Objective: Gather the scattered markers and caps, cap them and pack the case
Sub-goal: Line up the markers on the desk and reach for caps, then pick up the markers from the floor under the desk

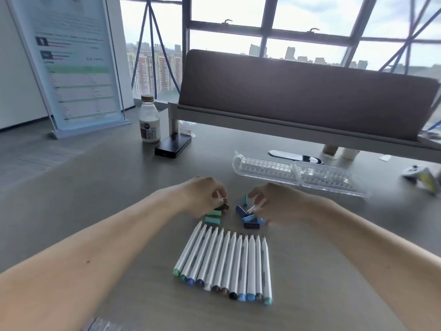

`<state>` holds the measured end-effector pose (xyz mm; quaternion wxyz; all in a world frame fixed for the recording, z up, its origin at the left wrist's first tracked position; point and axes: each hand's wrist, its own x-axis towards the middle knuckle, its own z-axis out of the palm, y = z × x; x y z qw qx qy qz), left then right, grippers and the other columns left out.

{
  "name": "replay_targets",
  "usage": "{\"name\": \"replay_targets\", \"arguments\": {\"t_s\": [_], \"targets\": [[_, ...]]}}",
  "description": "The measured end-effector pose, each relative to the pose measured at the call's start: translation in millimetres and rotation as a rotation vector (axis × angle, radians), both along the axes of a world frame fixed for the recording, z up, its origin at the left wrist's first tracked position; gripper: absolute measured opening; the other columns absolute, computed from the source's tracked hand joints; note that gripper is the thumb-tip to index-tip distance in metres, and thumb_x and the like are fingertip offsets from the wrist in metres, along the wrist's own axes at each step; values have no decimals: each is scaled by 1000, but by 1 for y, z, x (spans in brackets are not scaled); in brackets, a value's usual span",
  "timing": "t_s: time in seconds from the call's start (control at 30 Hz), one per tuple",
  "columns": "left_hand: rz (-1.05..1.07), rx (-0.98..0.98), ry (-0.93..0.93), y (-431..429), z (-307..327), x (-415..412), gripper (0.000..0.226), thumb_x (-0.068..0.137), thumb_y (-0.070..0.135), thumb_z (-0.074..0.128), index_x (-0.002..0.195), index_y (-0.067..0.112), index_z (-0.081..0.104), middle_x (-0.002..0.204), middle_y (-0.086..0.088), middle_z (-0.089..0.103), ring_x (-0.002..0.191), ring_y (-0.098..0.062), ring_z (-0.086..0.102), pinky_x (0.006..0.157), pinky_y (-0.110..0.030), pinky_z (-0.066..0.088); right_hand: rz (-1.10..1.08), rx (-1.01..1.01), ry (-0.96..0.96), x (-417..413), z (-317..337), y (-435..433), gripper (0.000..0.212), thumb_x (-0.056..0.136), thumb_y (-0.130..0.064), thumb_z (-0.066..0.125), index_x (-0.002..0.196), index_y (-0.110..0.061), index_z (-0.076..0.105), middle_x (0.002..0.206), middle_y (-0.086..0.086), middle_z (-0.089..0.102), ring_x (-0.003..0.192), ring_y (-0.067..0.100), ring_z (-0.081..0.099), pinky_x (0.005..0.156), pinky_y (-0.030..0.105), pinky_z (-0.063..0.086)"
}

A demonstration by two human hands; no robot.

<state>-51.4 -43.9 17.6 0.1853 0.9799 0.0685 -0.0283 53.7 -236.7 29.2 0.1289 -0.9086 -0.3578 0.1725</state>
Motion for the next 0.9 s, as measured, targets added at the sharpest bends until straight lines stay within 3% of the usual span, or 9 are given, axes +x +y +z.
{"name": "replay_targets", "arguments": {"t_s": [0.13,0.23,0.33,0.43,0.6,0.73,0.9], "targets": [[24,-68,-101,-10,-8,-2,14,101,23,62,110,24,73,104,5,72,91,-13,64,77,-21,44,57,-1,-71,-5,-5,-4,41,90,-17,67,130,-23,64,109,-7,67,101,15,67,87,27,55],[2,-75,-95,-14,-10,-4,12,94,17,66,99,27,71,97,10,73,86,-8,65,73,-19,47,66,35,-63,-9,-5,-6,37,88,-15,69,124,-25,67,110,-3,70,98,15,68,88,31,56],[-10,-54,-72,-17,-5,-8,20,92,14,63,100,32,70,99,15,69,83,1,61,69,-12,43,65,48,-60,-9,-6,-10,31,87,-12,67,116,-26,69,109,-3,70,96,16,69,88,35,59],[44,-29,-85,-21,2,-14,31,94,11,54,107,32,73,96,15,61,90,-9,60,78,-22,45,86,57,-94,-11,-6,-14,27,88,-16,69,113,-26,70,108,-5,69,99,15,68,87,30,56],[103,155,-138,-24,20,-31,31,101,26,55,129,26,65,133,-5,59,128,-24,52,102,-30,40,108,122,-212,-22,7,-17,28,94,-28,66,121,-25,67,116,-5,67,107,15,63,85,25,47],[180,401,-52,-20,37,-66,49,102,44,49,150,30,46,159,-1,40,148,-23,32,121,-42,29,200,53,-267,-39,18,-13,53,92,-53,66,137,-29,56,140,0,58,126,21,55,101,36,47],[357,420,141,-3,50,-138,67,103,59,43,162,31,28,170,2,21,157,-22,19,125,-41,21,357,-25,-314,-83,34,4,79,89,-73,56,154,-32,37,159,-1,37,150,23,25,121,45,29]]}}
